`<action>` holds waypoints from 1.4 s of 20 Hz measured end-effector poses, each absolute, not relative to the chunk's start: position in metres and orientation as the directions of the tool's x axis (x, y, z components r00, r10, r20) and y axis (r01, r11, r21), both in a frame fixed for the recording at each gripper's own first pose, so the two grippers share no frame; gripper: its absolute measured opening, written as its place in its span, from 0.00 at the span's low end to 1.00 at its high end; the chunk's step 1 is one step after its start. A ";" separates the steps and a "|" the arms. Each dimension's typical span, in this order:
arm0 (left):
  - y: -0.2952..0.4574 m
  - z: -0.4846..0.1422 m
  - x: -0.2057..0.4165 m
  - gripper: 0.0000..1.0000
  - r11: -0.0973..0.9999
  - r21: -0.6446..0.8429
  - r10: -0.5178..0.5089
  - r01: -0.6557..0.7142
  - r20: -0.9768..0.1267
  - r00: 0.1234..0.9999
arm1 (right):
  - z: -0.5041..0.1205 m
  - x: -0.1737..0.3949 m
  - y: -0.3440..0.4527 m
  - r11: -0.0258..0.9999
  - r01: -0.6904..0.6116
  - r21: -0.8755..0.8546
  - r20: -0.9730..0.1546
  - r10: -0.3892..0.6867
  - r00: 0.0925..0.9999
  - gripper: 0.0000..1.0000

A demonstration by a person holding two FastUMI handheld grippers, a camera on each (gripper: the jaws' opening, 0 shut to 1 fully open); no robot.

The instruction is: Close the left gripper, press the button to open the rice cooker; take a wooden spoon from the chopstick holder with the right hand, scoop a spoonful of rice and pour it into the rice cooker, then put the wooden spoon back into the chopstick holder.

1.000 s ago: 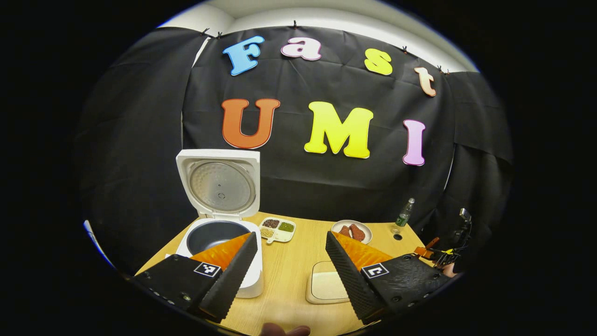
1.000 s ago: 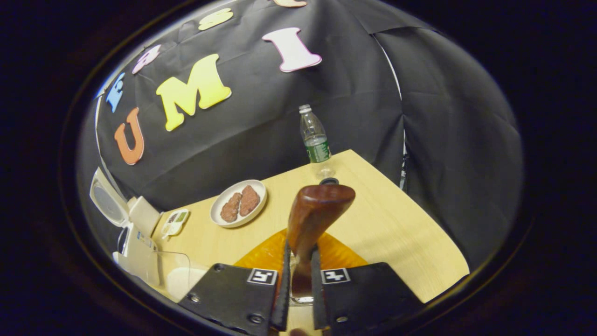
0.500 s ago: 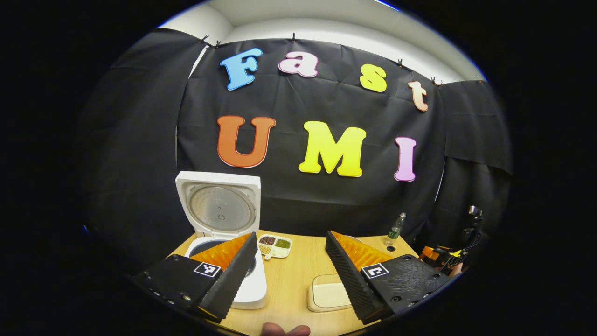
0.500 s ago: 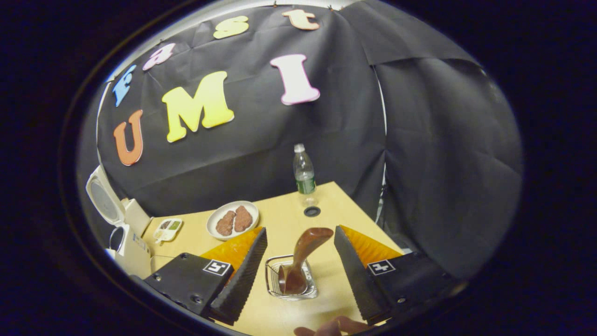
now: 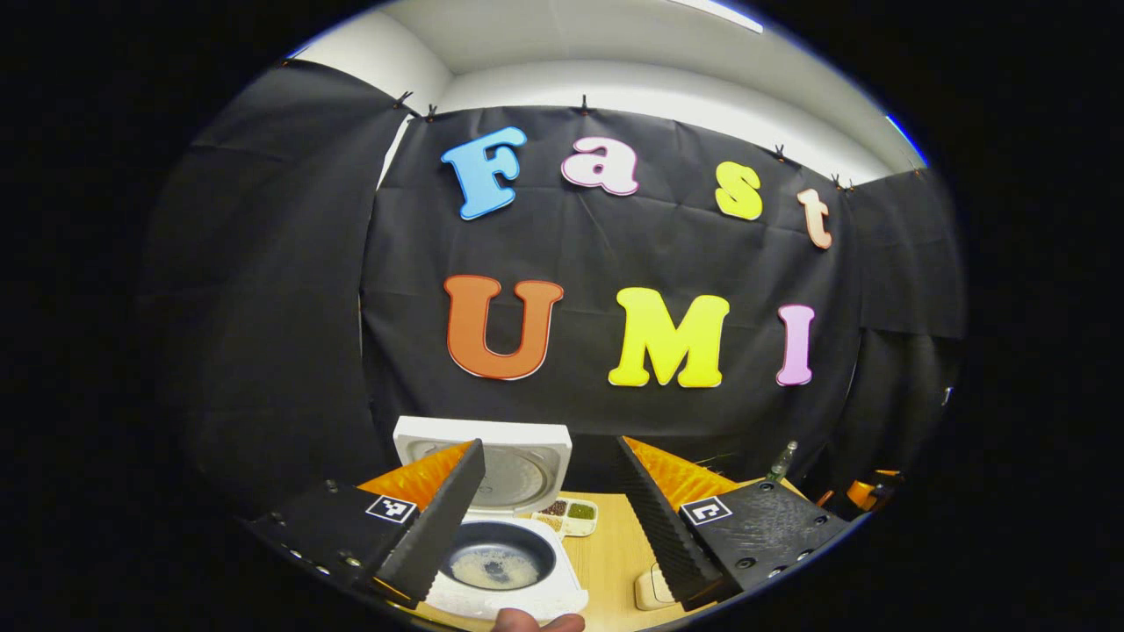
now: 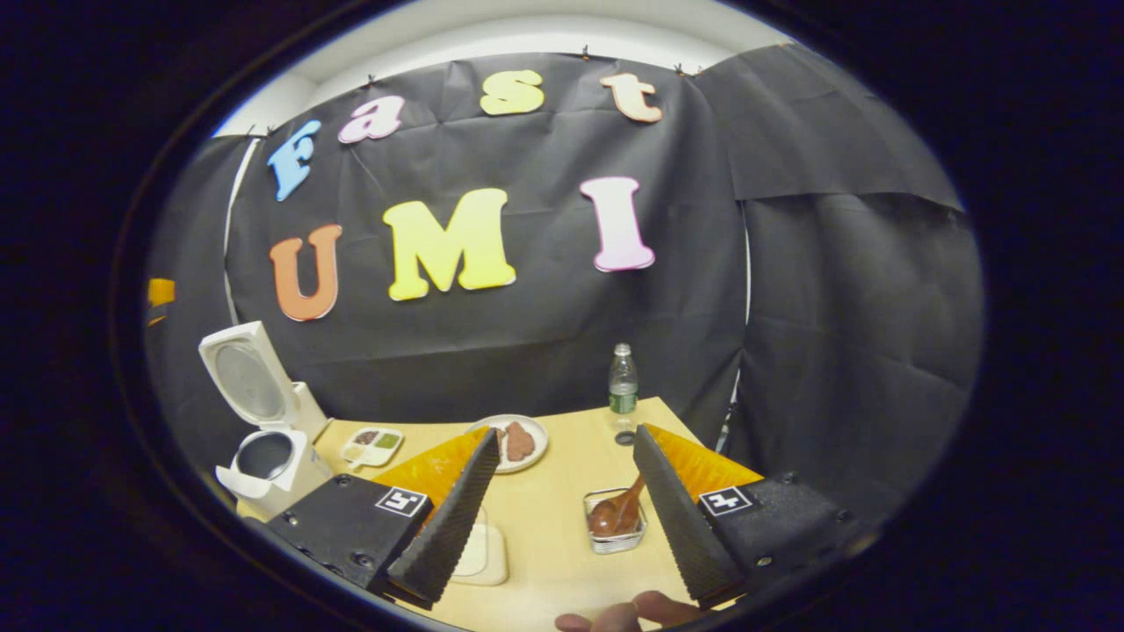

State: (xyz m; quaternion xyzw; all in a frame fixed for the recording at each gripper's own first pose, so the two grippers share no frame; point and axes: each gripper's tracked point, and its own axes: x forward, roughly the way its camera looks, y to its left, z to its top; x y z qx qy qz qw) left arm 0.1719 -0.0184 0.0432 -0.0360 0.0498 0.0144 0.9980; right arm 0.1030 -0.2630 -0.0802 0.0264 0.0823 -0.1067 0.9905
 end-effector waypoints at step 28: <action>0.052 -0.058 0.311 0.97 0.994 0.019 0.110 -0.109 -0.313 0.943 | -0.150 0.034 -0.124 0.991 0.130 -0.044 -0.318 -0.137 0.938 0.98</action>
